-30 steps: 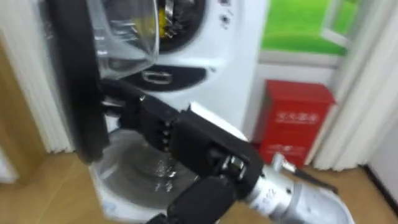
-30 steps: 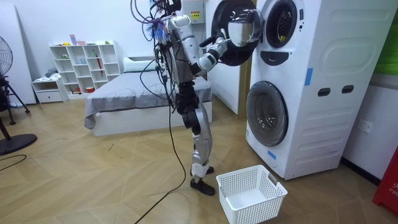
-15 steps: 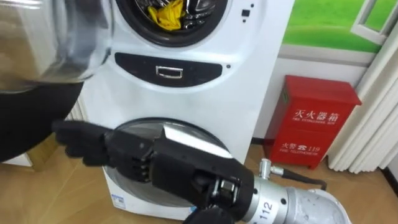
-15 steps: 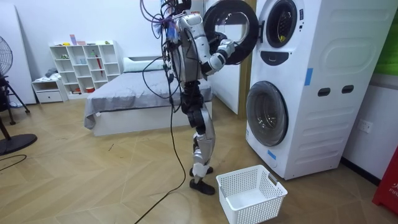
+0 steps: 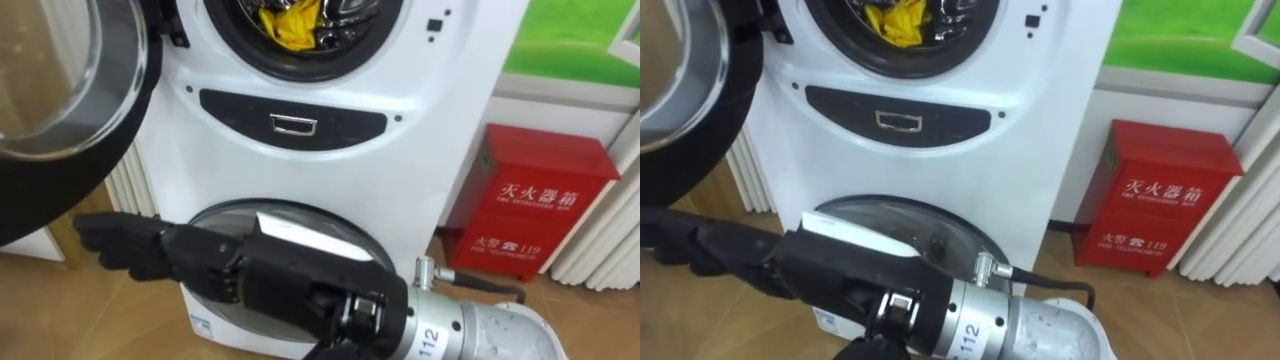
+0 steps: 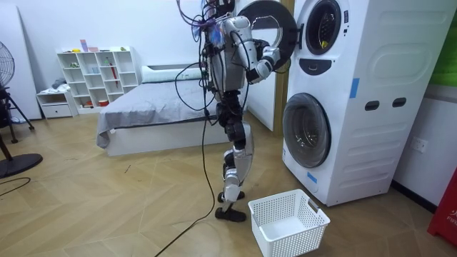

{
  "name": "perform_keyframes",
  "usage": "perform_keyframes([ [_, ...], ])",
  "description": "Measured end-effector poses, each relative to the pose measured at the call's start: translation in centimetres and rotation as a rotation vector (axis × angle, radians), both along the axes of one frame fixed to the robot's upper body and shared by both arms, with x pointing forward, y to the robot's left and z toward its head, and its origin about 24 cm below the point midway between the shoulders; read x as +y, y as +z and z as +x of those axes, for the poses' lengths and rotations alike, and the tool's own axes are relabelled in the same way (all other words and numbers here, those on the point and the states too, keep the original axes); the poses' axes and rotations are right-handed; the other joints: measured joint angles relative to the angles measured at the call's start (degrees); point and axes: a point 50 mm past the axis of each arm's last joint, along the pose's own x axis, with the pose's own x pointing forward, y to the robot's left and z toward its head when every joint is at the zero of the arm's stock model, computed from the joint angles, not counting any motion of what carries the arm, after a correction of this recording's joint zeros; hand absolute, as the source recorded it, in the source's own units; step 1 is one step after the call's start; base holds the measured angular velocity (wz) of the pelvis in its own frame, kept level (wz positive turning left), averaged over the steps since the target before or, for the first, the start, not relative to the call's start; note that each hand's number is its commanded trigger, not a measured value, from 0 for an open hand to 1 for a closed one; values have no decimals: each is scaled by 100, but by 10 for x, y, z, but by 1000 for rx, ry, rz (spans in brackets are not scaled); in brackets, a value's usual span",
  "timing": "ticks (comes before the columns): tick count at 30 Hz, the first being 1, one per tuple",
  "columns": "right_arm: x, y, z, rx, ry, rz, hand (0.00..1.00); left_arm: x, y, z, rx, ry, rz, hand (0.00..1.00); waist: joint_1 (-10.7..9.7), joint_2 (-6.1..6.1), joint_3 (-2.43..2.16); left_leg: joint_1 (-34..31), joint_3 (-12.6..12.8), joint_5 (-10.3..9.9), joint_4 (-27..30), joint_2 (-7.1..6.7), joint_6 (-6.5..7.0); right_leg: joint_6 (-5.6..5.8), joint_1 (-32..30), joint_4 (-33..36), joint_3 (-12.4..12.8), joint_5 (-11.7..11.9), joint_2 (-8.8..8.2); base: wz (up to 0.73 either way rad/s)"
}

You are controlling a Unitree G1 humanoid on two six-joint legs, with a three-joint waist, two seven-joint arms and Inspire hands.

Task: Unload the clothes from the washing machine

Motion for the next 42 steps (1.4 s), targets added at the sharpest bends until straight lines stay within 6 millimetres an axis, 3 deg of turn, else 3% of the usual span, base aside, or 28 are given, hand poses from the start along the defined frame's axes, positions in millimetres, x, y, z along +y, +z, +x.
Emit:
perform_keyframes([
  [5, 0, 0, 0, 0, -4, 0, 0, -2, -2, -2, 16, -5, -5, 0, -21, 10, 12, 96, -22, -63, -43, -79, 95, -110, 85, -64, 297, 64, -29, 7],
  [10, -6, 2, 5, -28, -57, -15, 0, -6, -3, -1, 12, -2, -16, 0, -163, 39, 32, 86, -60, -92, -46, -162, 140, -111, 99, -103, 594, 65, -73, 4],
  [17, -18, 5, 16, -74, -224, -37, 0, -7, -2, 5, -3, -8, -14, 0, -358, 111, 81, 95, -9, -114, -43, -178, 176, -108, 124, -104, 623, 67, -91, -1],
  [21, -36, 0, 24, -43, -366, -36, 0, -10, -3, 5, -12, -3, -5, 0, -417, 161, 105, 89, 48, -134, -42, -167, 206, -106, 128, -101, 679, 66, -86, -5],
  [26, -46, 4, 30, -57, -477, -22, 0, -12, -4, 1, -3, -25, 5, 0, -462, 218, 60, 82, 57, -140, 13, -172, 216, -104, 113, -100, 735, 65, -86, -5],
  [28, -48, 7, 33, -71, -535, 1, 0, -16, -5, 2, -9, -32, 8, 0, -468, 236, -20, 73, 62, -139, 23, -183, 219, -104, 84, -102, 728, 65, -94, 0],
  [33, -49, 12, 37, -60, -629, 63, 0, -17, -5, 2, -2, -28, 15, 0, -462, 247, -25, 109, 76, -138, 20, -179, 220, -104, 125, -101, 722, 65, -94, 0],
  [38, -50, 23, 43, -86, -700, 116, 0, -21, -6, 0, -2, -23, 15, 0, -430, 245, 15, 186, 72, -138, 0, -169, 220, -104, 166, -91, 750, 65, -92, -2],
  [42, -48, 39, 48, -137, -732, 166, 0, -21, -7, -1, 4, -22, 14, 0, -412, 144, 69, 184, 65, -139, 17, -169, 218, -103, 184, -115, 757, 64, -88, 0],
])
